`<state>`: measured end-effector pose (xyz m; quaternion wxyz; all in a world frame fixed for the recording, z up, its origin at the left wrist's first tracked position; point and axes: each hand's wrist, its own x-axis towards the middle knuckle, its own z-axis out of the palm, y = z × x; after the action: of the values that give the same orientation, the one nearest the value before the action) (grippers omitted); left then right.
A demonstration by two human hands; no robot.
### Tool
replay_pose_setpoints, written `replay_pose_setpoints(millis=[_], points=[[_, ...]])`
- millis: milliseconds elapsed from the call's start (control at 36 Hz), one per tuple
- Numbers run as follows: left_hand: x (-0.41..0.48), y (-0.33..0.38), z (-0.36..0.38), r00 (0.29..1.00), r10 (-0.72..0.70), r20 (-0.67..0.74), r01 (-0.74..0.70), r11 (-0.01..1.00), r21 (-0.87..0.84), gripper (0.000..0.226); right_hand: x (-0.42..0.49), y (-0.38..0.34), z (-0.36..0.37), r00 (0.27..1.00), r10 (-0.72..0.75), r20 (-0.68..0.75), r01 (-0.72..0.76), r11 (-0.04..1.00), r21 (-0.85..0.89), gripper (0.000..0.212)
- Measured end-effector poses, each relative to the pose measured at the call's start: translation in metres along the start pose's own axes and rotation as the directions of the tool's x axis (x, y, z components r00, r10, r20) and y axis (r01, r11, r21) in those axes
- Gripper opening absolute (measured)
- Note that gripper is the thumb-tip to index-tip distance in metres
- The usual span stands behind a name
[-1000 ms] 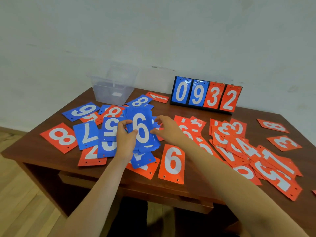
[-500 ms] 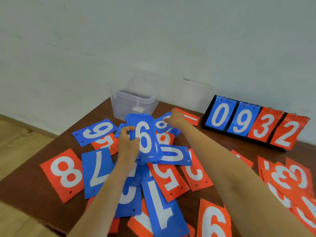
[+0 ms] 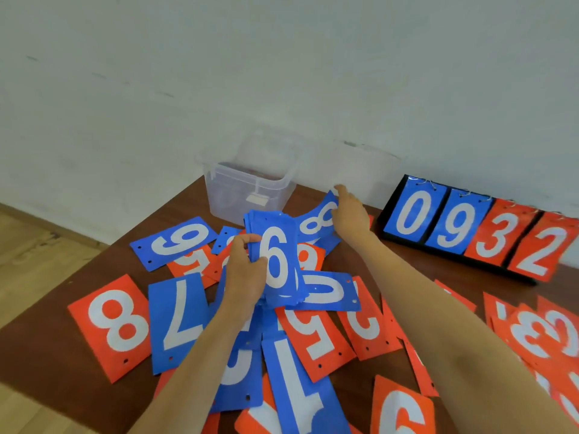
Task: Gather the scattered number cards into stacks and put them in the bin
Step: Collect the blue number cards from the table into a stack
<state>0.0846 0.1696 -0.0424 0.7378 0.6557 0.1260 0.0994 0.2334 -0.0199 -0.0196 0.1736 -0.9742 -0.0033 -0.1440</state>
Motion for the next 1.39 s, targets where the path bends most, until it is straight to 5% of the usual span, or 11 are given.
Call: replay_pose_setpoints(millis=[111, 194, 278, 500, 667, 833, 1000, 1167, 1306, 1389], points=[[-0.017, -0.001, 0.004, 1.0, 0.02, 0.013, -0.02, 1.0, 0.004, 0.029, -0.03, 0.004, -0.034, 1.0, 0.011, 0.002, -0.012, 0.987, 0.158, 0.076], [-0.034, -0.002, 0.009, 0.999, 0.04, 0.027, -0.041, 0.999, 0.023, 0.029, -0.065, 0.01, -0.06, 0.995, 0.095, 0.027, -0.097, 0.904, 0.417, 0.058], [-0.053, 0.0, 0.016, 0.999, 0.029, 0.016, -0.03, 0.999, 0.034, 0.031, -0.111, 0.014, -0.08, 0.975, 0.218, 0.041, -0.186, 0.701, 0.688, 0.029], [-0.095, 0.006, 0.036, 1.0, -0.006, -0.012, 0.006, 1.0, 0.017, 0.034, -0.205, 0.012, -0.089, 0.968, 0.231, 0.101, -0.208, 0.504, 0.839, 0.016], [-0.114, 0.008, 0.041, 0.999, -0.031, -0.021, 0.028, 0.992, -0.126, 0.023, -0.238, 0.0, -0.085, 0.993, -0.012, 0.12, -0.078, 0.699, 0.711, 0.018], [-0.116, 0.002, 0.035, 0.997, 0.034, -0.065, -0.04, 0.995, -0.087, 0.035, -0.242, -0.007, -0.072, 0.979, -0.174, 0.105, 0.108, 0.882, 0.458, 0.022], [-0.102, 0.001, 0.022, 0.994, -0.032, -0.108, 0.022, 0.995, -0.099, 0.035, -0.223, 0.003, -0.057, 0.982, -0.148, 0.116, 0.114, 0.959, 0.261, 0.032], [-0.084, -0.004, -0.002, 0.991, -0.008, -0.136, 0.001, 0.999, -0.049, 0.034, -0.165, 0.021, -0.04, 0.96, -0.052, 0.275, 0.025, 0.995, 0.1, 0.044], [-0.074, -0.007, -0.012, 0.99, -0.051, -0.133, 0.042, 0.997, -0.067, 0.037, -0.121, 0.005, -0.037, 0.851, -0.057, 0.523, 0.053, 0.998, 0.022, 0.077], [-0.069, -0.009, -0.015, 0.99, -0.085, -0.117, 0.077, 0.995, -0.069, 0.037, -0.109, 0.001, -0.03, 0.762, -0.043, 0.647, 0.104, 0.993, -0.057, 0.076]])
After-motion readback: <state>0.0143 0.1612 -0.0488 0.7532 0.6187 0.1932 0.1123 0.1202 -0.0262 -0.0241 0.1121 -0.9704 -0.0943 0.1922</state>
